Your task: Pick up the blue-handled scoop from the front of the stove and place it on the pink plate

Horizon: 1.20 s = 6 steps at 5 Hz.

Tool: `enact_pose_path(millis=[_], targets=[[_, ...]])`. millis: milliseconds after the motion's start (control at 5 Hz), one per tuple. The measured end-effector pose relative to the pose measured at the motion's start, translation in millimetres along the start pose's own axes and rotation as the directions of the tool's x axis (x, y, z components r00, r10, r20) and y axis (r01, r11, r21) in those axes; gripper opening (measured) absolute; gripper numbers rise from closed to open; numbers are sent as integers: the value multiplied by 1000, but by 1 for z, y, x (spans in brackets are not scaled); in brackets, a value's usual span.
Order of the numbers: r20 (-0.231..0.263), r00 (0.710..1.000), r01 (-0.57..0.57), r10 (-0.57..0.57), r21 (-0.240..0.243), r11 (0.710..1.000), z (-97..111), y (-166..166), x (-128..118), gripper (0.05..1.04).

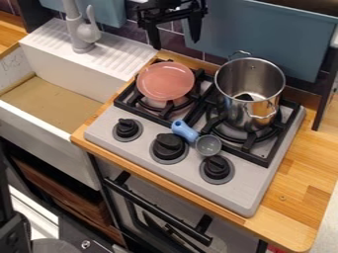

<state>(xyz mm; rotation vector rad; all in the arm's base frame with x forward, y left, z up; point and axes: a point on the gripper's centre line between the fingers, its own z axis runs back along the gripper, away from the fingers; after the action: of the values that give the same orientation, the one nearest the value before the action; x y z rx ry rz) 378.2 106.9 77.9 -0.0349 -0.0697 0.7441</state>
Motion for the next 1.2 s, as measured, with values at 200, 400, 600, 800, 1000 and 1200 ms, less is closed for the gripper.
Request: enact_pose_path(millis=[200, 400, 600, 800, 1000, 1200], targets=[[-36, 999, -2, 3, 15, 1000, -14, 2, -3, 1000], [-139, 989, -56, 53, -15, 998, -25, 4, -11, 1000], [-202, 973, -118, 108, -40, 992, -33, 17, -20, 1000], [-140, 926, -361, 351, -54, 931, -26, 35, -29, 1000], [-72, 857, -512, 510, -22, 858, -24, 43, -42, 1000], [-34, 738, -675, 674, -26, 738, -20, 41, -60, 1000]])
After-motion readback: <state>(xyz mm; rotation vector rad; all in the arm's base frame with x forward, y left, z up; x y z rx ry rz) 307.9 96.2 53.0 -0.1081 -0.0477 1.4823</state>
